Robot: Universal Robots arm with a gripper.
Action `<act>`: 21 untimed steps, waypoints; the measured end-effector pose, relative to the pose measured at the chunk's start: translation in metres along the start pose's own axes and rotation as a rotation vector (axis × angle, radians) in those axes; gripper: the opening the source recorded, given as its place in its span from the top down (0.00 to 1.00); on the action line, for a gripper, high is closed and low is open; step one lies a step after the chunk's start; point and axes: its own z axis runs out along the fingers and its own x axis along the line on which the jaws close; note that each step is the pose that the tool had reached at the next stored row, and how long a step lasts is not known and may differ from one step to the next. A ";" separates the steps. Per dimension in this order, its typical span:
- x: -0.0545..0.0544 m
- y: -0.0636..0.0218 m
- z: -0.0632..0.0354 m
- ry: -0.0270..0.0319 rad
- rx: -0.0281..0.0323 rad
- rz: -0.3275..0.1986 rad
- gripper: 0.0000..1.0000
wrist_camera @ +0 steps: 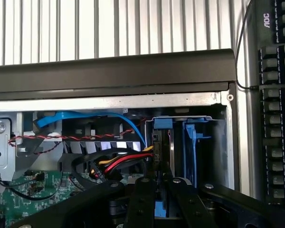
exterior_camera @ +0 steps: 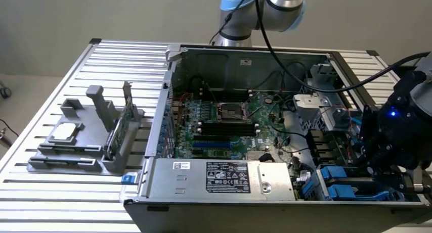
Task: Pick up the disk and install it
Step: 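Insert the first disk wire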
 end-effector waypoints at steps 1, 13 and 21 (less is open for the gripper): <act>0.000 0.0000 0.0000 0.0000 -0.0005 0.000 0.84; 0.000 -0.0001 0.0008 -0.0012 -0.0019 0.006 0.84; 0.000 0.0008 0.0011 -0.0015 -0.0021 0.008 0.84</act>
